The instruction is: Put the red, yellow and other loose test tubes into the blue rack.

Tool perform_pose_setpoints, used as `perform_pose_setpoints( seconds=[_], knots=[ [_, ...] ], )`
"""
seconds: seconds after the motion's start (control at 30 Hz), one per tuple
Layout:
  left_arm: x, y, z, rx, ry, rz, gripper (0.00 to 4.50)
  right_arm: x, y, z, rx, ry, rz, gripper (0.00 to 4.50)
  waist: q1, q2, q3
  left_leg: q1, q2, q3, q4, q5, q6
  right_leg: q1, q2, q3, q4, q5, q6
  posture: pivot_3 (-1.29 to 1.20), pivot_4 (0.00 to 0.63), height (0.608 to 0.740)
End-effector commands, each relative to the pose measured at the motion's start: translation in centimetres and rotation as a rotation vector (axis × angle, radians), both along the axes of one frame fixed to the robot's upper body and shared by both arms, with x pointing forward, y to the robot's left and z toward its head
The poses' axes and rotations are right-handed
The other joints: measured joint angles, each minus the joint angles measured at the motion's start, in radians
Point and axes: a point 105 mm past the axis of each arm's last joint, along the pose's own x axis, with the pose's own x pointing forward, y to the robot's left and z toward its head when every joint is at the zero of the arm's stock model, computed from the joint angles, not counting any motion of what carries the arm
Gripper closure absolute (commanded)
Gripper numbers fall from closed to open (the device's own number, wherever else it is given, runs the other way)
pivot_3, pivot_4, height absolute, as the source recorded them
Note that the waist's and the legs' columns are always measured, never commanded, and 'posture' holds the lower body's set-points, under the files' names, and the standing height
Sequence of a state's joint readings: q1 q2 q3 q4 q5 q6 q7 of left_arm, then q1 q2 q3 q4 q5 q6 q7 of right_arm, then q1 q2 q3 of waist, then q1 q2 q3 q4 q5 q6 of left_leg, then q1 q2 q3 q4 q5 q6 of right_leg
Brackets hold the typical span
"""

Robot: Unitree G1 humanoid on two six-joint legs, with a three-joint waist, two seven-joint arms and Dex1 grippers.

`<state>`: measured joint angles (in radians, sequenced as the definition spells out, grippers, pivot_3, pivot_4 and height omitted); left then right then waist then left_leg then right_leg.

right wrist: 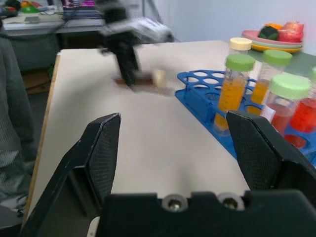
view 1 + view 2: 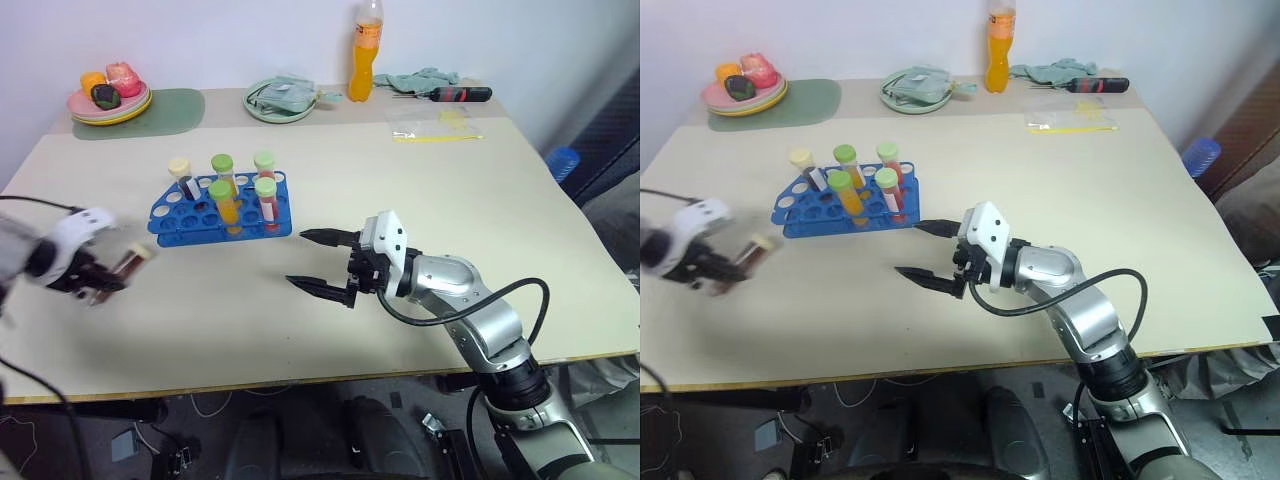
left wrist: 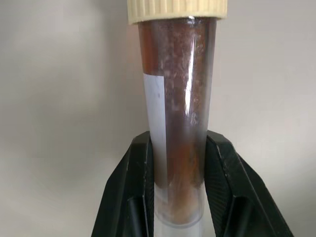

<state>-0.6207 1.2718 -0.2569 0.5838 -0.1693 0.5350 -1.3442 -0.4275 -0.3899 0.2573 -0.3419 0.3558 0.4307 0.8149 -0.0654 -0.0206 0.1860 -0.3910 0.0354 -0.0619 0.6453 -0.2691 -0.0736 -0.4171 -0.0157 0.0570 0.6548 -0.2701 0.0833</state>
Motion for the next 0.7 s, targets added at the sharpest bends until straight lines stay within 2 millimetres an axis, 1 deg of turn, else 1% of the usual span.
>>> perform_pose_setpoints(
  seconds=[0.03, 0.1, 0.13, 0.2, 0.27, 0.33, 0.4, 0.47, 0.53, 0.57, 0.63, 0.7],
  knots=[
    [0.8, -1.5, 5.5, -0.156, -0.404, -0.111, 3.65, -0.5, 0.1, 1.3, 0.026, -0.051, 0.015, 0.73, 0.017, 0.0, 0.0, 0.0, 0.0, 0.0, 0.0, 0.0, 0.0, 0.0, 0.0, 0.0, 0.0, 0.0, 0.0, 0.0, 0.15, 0.74],
    [2.7, -2.0, 7.9, -0.203, -0.696, 0.017, 3.65, -0.3, 0.2, 1.3, 0.029, -0.049, 0.014, 0.73, 0.044, 0.001, 0.0, 0.0, 0.0, 0.0, 0.002, 0.0, 0.0, 0.002, -0.001, -0.002, 0.0, 0.0, -0.001, 0.0, 0.15, 0.74],
    [3.4, -2.1, 8.8, -0.222, -0.815, 0.101, 3.65, -0.2, 0.2, 1.3, 0.03, -0.049, 0.014, 0.73, 0.058, 0.001, 0.0, 0.001, 0.0, 0.0, 0.003, 0.0, 0.0, 0.004, -0.002, -0.003, 0.0, -0.001, -0.001, 0.0, 0.15, 0.74],
    [4.4, -3.3, 10.5, -0.223, -1.066, 0.229, 3.65, -0.1, 0.4, 1.4, 0.032, -0.049, 0.015, 0.73, 0.069, -0.001, -0.001, 0.001, -0.001, 0.0, 0.005, 0.001, 0.001, 0.008, -0.004, -0.005, -0.003, -0.001, 0.0, 0.0, 0.15, 0.74],
    [4.4, -6.4, 11.6, -0.226, -1.304, 0.28, 3.65, 0.1, 0.6, 1.5, 0.035, -0.048, 0.021, 0.73, 0.073, -0.003, -0.002, 0.001, -0.001, 0.001, 0.005, 0.001, 0.001, 0.009, -0.005, -0.005, -0.006, 0.001, 0.003, 0.0, 0.15, 0.74],
    [4.3, -8.8, 11.8, -0.252, -1.443, 0.349, 3.65, 0.2, 0.7, 1.6, 0.035, -0.049, 0.027, 0.73, 0.074, -0.005, -0.003, 0.001, -0.004, 0.001, 0.005, 0.001, 0.001, 0.009, -0.008, -0.005, -0.006, 0.003, 0.005, 0.0, 0.15, 0.74],
    [4.5, -10.9, 11.0, -0.329, -1.516, 0.452, 3.65, 0.3, 1.0, 1.6, 0.035, -0.051, 0.035, 0.73, 0.075, -0.005, -0.003, 0.0, -0.005, 0.002, 0.005, 0.001, 0.001, 0.008, -0.01, -0.005, -0.006, 0.003, 0.006, 0.0, 0.15, 0.74],
    [4.6, -13.6, 9.4, -0.388, -1.535, 0.459, 3.65, 0.3, 1.2, 1.7, 0.035, -0.053, 0.039, 0.73, 0.07, -0.005, -0.004, 0.0, -0.005, 0.002, 0.005, 0.001, 0.001, 0.008, -0.01, -0.005, -0.005, 0.003, 0.006, 0.0, 0.15, 0.74],
    [4.8, -14.7, 7.8, -0.369, -1.537, 0.482, 3.65, 0.4, 1.2, 1.8, 0.035, -0.056, 0.039, 0.73, 0.066, -0.004, -0.004, 0.001, -0.005, 0.003, 0.004, 0.001, 0.001, 0.008, -0.009, -0.004, -0.005, 0.003, 0.006, 0.0, 0.15, 0.74],
    [4.8, -15.0, 7.2, -0.34, -1.542, 0.486, 3.65, 0.4, 1.2, 1.9, 0.035, -0.056, 0.037, 0.73, 0.061, -0.004, -0.004, 0.002, -0.005, 0.003, 0.004, 0.001, 0.001, 0.008, -0.009, -0.004, -0.005, 0.003, 0.006, 0.0, 0.15, 0.74],
    [5.2, -15.0, 5.9, -0.353, -1.522, 0.538, 3.65, 0.5, 1.1, 1.9, 0.034, -0.057, 0.031, 0.73, 0.052, -0.004, -0.004, 0.002, -0.005, 0.002, 0.004, 0.001, 0.001, 0.008, -0.009, -0.004, -0.005, 0.003, 0.006, 0.0, 0.15, 0.74],
    [5.6, -15.2, 5.0, -0.356, -1.503, 0.537, 3.65, 0.5, 1.0, 1.9, 0.034, -0.055, 0.026, 0.73, 0.049, -0.004, -0.004, 0.002, -0.005, 0.002, 0.004, 0.001, 0.001, 0.008, -0.008, -0.005, -0.004, 0.003, 0.005, 0.0, 0.15, 0.74]
  ],
)
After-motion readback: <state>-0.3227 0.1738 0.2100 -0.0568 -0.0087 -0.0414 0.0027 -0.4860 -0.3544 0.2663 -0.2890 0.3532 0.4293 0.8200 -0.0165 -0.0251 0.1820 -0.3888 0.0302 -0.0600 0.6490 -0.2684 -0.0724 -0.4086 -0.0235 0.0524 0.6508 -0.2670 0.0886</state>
